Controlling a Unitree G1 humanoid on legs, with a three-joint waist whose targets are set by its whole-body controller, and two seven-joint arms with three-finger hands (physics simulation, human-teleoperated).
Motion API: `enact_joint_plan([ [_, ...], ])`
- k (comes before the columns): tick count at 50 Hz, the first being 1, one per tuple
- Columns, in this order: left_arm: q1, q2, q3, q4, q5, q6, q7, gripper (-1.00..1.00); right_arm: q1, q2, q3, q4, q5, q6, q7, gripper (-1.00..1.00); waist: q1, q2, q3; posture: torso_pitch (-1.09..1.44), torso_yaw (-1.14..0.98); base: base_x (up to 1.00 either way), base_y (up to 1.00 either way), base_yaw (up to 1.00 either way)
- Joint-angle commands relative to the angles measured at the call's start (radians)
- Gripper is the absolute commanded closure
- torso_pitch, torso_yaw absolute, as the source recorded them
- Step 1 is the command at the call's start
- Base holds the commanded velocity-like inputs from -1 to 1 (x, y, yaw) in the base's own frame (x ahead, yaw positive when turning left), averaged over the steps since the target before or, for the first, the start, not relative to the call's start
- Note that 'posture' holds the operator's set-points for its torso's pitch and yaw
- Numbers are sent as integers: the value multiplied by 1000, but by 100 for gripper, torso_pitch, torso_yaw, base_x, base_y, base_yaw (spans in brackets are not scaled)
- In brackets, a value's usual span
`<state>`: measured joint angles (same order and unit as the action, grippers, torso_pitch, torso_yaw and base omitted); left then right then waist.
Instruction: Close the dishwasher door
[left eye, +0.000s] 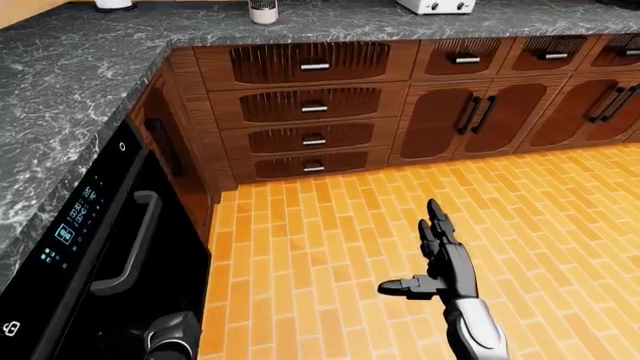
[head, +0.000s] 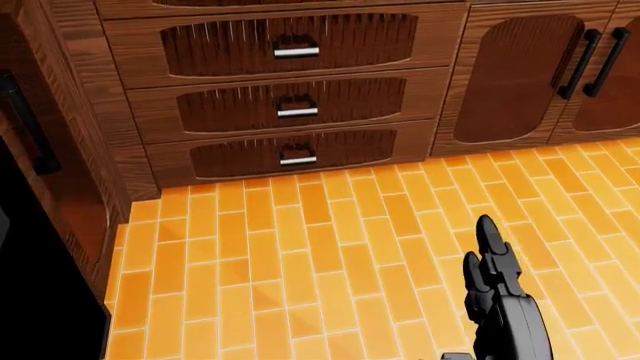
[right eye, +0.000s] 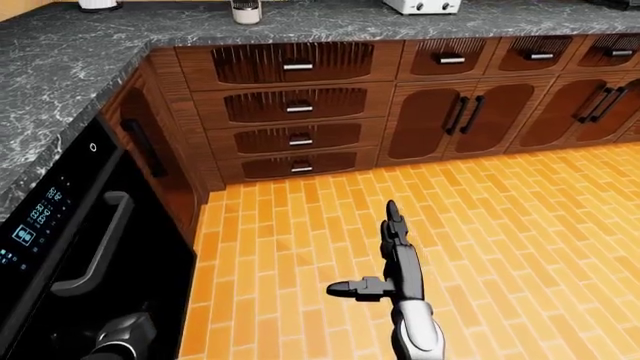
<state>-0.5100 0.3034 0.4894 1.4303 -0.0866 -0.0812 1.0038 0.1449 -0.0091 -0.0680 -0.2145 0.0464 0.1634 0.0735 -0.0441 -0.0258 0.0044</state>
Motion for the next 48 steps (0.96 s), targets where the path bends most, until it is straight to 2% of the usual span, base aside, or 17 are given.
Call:
enact_joint_plan([
  [1,-15,66,0,-51,22,-58,84,-100,-15,-3,-4,-38,3,-32,0,-100,12,19,-19,0,0,0,0,0],
  [25,14,112,33,-50,-28,-41,92,-100,-11,-4,-9,-43,6,-31,4,-100,0,42,-15,0,0,0,0,0],
  [48,47,122,52,-49,-28,-40,114,-100,-12,-4,-10,-39,8,-35,4,-100,-13,49,-14,0,0,0,0,0],
])
